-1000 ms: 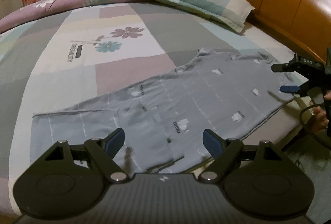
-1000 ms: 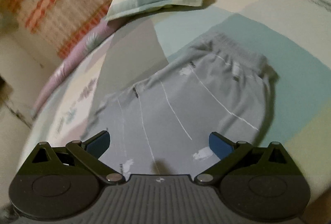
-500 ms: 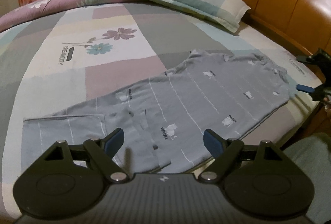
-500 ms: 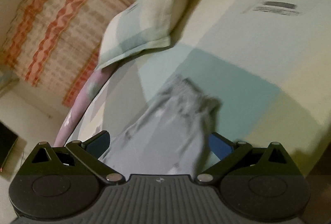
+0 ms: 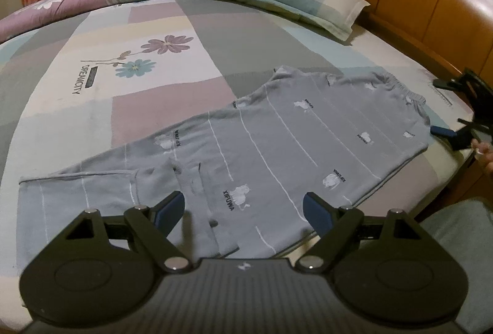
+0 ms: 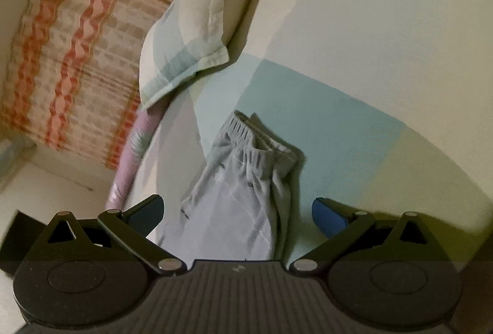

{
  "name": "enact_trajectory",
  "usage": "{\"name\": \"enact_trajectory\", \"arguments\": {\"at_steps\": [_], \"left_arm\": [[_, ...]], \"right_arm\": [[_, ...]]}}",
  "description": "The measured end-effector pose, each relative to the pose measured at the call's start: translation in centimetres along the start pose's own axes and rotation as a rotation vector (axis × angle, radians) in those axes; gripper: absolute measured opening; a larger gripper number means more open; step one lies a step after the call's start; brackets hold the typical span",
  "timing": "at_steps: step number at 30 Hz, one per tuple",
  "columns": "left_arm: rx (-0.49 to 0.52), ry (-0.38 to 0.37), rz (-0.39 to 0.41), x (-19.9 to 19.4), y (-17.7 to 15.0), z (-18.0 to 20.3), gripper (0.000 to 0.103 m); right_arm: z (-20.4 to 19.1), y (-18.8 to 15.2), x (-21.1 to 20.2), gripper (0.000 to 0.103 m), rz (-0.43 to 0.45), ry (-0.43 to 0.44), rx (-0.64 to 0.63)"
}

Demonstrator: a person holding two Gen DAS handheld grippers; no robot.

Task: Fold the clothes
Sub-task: 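Move the right tool onto the folded grey sweatpants and close on them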

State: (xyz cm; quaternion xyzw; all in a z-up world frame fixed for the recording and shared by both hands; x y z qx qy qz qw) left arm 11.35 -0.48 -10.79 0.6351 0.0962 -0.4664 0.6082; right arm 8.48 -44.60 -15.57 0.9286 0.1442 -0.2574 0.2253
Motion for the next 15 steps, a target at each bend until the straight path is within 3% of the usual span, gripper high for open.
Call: {"name": "enact_trajectory", "arguments": {"at_steps": [8,15], "left_arm": [[-0.004,-0.034,0.027,-0.4,0.6,0.8,0.084],[-0.016,-0.045,0.039,-0.8,0.4,0.7,0.084]], "right_arm": [[-2.0,2.0,3.4,0.103,-0.042,-0.046,-0.08],[-2.5,-1.5,2.1,0.103,-0.15,0.026,-0.106]]}}
Point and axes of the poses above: each gripper's, at about its wrist camera, not at the fingertips, and x roughly the way its jaws point, z to its right, y to its top, the point moved 5 cm from there along x, roughly the way its jaws point, and after that the axes turned 6 degrees about -y, right-handed, at the moved point
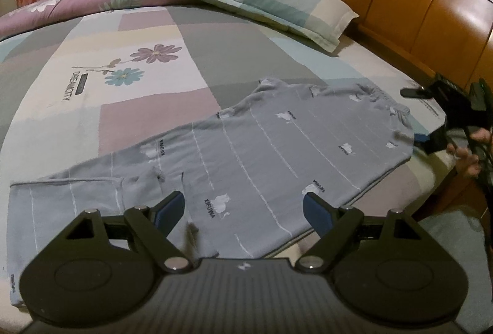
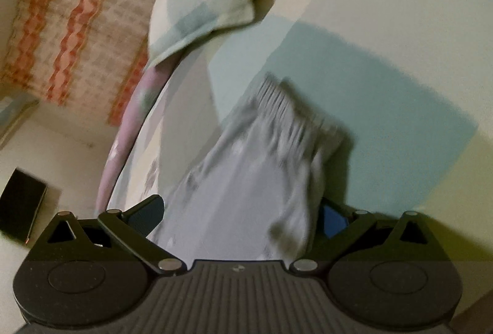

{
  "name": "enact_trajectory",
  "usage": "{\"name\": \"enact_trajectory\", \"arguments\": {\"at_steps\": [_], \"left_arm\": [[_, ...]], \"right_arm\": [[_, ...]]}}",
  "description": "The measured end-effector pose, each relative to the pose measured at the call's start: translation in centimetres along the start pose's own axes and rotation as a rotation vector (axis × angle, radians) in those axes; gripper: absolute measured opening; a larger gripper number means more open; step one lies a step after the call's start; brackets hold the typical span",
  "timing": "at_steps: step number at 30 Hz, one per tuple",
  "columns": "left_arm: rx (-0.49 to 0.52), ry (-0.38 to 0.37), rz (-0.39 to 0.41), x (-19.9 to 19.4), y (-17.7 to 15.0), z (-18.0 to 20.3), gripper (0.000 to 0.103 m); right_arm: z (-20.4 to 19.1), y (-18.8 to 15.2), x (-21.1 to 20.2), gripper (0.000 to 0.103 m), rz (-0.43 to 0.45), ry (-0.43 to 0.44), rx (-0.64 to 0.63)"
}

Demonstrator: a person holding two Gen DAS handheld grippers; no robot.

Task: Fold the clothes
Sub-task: 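Move the right tool onto the folded grey sweatpants and close on them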

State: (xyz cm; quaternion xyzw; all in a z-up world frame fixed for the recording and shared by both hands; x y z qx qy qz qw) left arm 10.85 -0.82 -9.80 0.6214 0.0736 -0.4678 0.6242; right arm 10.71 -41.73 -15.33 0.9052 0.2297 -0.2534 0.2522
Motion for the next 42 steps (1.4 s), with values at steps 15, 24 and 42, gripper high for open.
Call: {"name": "enact_trajectory", "arguments": {"at_steps": [15,24,42], "left_arm": [[-0.034,-0.002,0.04,-1.3,0.5,-0.7,0.084],[-0.049,-0.015,0.045,-1.3,0.1,-0.5,0.084],[-0.052,-0.015,0.017,-0.7,-0.8,-1.0,0.084]], "right_arm": [[-0.9,0.8,1.8,0.103,0.04,0.046,0.007],[-1.1,2.3,3.2,0.103,0.117,0.038,0.005],[-0.6,0.5,2.9,0.074,0.178,0.009,-0.175]]}}
Point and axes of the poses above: each gripper's, at about its wrist camera, not at the fingertips, and x roughly the way its jaws point, z to its right, y to its top, the point moved 5 cm from there along x, roughly the way its jaws point, and after that the axes turned 6 degrees about -y, right-handed, at the moved point
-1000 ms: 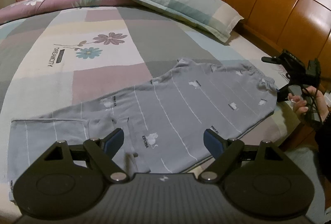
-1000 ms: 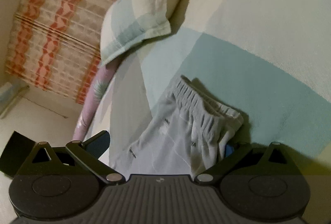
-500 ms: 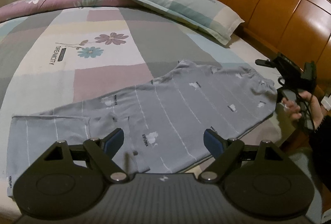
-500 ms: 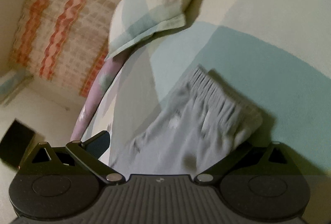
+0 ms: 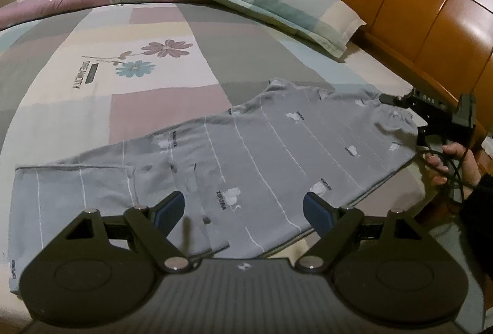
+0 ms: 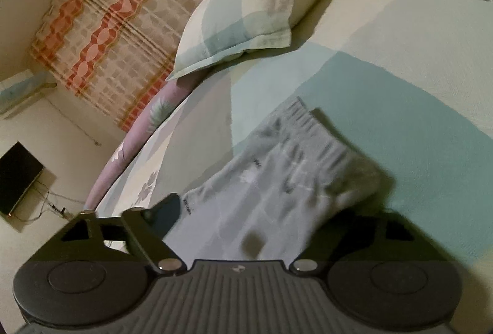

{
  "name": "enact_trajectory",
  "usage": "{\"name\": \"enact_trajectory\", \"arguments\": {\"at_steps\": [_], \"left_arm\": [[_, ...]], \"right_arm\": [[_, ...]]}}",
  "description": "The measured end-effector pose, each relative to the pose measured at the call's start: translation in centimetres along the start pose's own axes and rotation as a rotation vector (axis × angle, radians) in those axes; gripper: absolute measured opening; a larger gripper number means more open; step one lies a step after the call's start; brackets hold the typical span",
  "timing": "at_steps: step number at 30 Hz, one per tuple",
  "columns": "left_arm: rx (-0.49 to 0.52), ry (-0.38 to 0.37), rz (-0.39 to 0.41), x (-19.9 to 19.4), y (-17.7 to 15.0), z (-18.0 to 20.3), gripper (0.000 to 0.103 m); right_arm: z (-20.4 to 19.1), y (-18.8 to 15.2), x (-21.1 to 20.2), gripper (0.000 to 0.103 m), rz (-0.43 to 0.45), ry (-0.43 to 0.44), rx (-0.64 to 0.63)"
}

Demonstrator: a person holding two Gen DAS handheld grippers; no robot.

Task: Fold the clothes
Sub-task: 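Lift the folded sweatpants upward with the right tool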

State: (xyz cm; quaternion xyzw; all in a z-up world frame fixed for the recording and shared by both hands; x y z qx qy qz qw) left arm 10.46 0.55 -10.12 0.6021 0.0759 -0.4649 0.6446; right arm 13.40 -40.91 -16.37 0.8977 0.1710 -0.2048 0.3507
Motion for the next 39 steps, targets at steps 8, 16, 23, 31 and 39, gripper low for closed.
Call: {"name": "enact_trajectory", "arguments": {"at_steps": [8,16,23,31,39], "left_arm": [[0.006,-0.01,0.014,-0.5,0.1,0.3,0.084],[0.051,0.008,-0.002,-1.0,0.0,0.6,0.084],[0.126,0.05,-0.053,-1.8,-0.4,-0.3,0.084],[0.167,0.092,-0.076,-2.8,-1.0,-2.1,0.084],[0.179,0.093,-0.084,-3.9,-2.1,-4.1,0.084]], "right_arm": [[3.4,0.1,-0.1,0.003,0.009,-0.06,0.102],[2.7,0.2,0.0,0.004,0.005,-0.097,0.067],[-0.1,0.6,-0.3,0.008,-0.003,-0.18,-0.044],[-7.2,0.8,-2.0,0.008,0.016,-0.16,-0.238],[-15.4,-2.3,-2.6,0.008,-0.03,-0.136,-0.487]]}}
Point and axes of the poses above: each gripper's, at about its wrist camera, not at the fingertips, and x roughly the way its jaws point, z to its right, y to its top, the point moved 5 cm from there along x, roughly the way its jaws point, and after that the axes turned 6 degrees about -y, right-handed, at the moved point
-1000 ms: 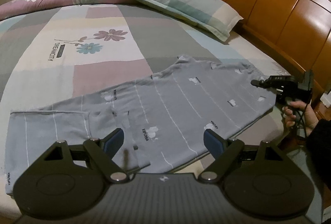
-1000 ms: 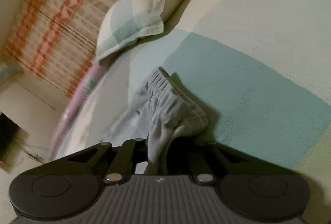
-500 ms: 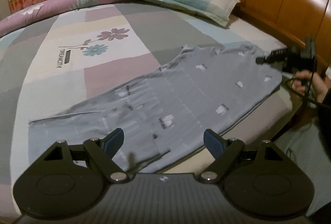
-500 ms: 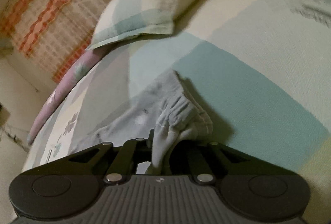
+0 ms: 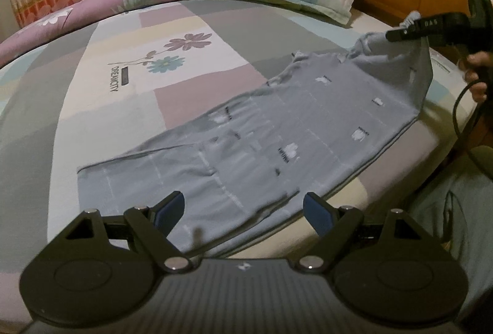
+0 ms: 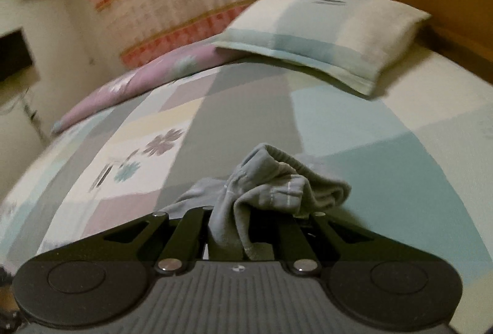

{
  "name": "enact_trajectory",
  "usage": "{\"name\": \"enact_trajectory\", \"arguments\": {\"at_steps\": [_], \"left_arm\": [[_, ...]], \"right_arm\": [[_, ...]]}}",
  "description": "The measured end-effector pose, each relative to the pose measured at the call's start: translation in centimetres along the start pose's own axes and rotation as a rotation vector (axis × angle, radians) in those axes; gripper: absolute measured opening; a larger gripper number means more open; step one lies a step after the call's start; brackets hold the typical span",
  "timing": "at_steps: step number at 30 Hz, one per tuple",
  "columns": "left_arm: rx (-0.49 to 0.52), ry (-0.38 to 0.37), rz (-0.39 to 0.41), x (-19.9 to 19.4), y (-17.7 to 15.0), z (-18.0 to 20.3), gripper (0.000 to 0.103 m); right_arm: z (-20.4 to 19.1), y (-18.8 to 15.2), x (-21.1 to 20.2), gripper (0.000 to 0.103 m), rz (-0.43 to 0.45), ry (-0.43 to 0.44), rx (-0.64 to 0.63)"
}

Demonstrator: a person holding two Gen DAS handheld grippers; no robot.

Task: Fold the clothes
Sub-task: 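Lift the folded sweatpants upward with the right tool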

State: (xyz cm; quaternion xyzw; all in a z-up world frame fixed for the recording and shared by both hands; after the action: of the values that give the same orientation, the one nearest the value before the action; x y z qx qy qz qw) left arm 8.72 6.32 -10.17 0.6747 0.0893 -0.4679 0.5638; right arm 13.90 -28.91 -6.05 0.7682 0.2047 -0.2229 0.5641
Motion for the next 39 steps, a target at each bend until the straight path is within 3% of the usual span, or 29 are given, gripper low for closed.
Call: {"name": "enact_trajectory", "arguments": {"at_steps": [19,31,39], "left_arm": [[0.016,0.037,0.024,-3.0,-2.3,-3.5,0.089],[0.019,0.092,0.02,-4.5,-3.5,-4.8,0.089],[0.006,0.114,0.019,-5.2,-4.1,-5.5,0.089]], "right_arm": [[-17.1,-1.5,1.2,0.008,-0.082,0.159,-0.316],[-24.7,-3.6,1.5,0.008,-0.108,0.251,-0.431],[-28.5,-4.9,1.9,0.008,-0.102,0.264,-0.511]]}}
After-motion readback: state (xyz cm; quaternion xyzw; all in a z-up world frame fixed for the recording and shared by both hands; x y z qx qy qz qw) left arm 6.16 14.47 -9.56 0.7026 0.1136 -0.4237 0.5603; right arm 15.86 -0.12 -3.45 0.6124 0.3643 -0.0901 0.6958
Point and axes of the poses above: each gripper's, at about its wrist camera, not at the fingertips, and x roughly the way its jaws point, z to its right, y to its top, the point moved 5 cm from there along x, roughly the way its jaws point, and after that the axes turned 6 degrees about -y, right-handed, at the moved point
